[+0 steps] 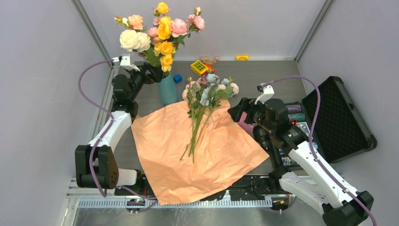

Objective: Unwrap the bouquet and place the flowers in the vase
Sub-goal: Insert the fake flower into the vase.

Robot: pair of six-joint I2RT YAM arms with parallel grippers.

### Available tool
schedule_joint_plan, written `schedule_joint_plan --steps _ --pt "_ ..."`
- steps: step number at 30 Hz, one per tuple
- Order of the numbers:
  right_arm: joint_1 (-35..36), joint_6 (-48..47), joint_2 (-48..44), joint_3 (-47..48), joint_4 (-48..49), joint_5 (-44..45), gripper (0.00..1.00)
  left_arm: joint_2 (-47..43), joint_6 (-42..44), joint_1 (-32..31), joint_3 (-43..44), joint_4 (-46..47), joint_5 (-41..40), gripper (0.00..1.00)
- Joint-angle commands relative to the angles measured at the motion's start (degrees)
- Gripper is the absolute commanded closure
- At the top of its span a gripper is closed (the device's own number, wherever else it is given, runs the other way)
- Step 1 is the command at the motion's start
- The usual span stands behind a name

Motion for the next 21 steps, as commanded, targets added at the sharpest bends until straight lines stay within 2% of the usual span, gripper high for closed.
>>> schedule_joint_plan --steps 1,11,21 --pt "-0.3 0.7 -1.8 2.3 -0.1 -1.2 0.10 -5.3 0.8 -0.2 -0.1 -6.7 -1.5 0.01" --pt "-0.2 1.5 -3.4 3.3 -1.8 -1.5 0.10 -14.1 -0.4 -0.2 2.2 -24.9 -2.3 0.00" --pt "-0.2 1.6 -3.5 4.9 -4.7 -5.6 0.11 -18.7 -3.1 -0.2 7.5 -44.1 1.1 0.00"
